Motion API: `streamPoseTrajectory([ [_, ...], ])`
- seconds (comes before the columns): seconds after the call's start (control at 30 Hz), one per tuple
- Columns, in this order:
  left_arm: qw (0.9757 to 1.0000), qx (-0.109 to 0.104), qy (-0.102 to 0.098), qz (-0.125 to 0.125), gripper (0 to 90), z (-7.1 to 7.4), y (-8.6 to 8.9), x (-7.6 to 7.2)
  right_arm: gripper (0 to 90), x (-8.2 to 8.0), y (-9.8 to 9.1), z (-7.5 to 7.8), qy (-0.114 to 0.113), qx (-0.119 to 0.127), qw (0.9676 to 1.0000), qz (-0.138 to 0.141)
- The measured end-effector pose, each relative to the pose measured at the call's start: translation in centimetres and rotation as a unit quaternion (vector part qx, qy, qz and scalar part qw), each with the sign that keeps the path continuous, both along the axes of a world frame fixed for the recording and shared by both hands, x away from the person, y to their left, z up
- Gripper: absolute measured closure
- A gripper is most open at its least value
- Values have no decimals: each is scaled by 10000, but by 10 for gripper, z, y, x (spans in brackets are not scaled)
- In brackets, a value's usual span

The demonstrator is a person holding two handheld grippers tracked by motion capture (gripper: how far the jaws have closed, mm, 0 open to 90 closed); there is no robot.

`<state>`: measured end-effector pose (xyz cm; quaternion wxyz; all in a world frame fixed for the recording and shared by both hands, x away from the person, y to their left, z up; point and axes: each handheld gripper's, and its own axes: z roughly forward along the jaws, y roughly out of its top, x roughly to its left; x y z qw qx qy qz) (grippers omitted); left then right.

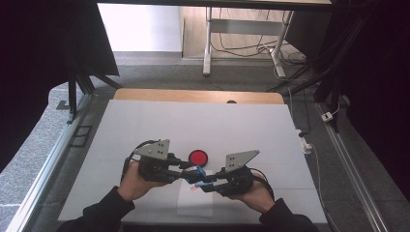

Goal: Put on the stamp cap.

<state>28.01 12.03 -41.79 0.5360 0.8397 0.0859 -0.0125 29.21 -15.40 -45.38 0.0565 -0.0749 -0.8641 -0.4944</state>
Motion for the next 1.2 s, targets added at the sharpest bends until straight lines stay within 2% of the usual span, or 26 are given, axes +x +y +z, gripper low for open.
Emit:
streamPoseTrajectory([
  [0.37,9998,41,-153,-145,704,-1,-3,-2,688,1,8,0,12,39,9999,161],
  [0.87,9992,9,-169,-350,704,-1,-3,-3,689,0,10,0,22,0,9996,276],
  [1.1,9986,109,-300,-423,704,0,-3,-4,689,1,10,0,150,74,9992,353],
  [1.2,9986,114,-295,-425,704,-2,-4,-4,689,0,10,1,172,91,9992,346],
])
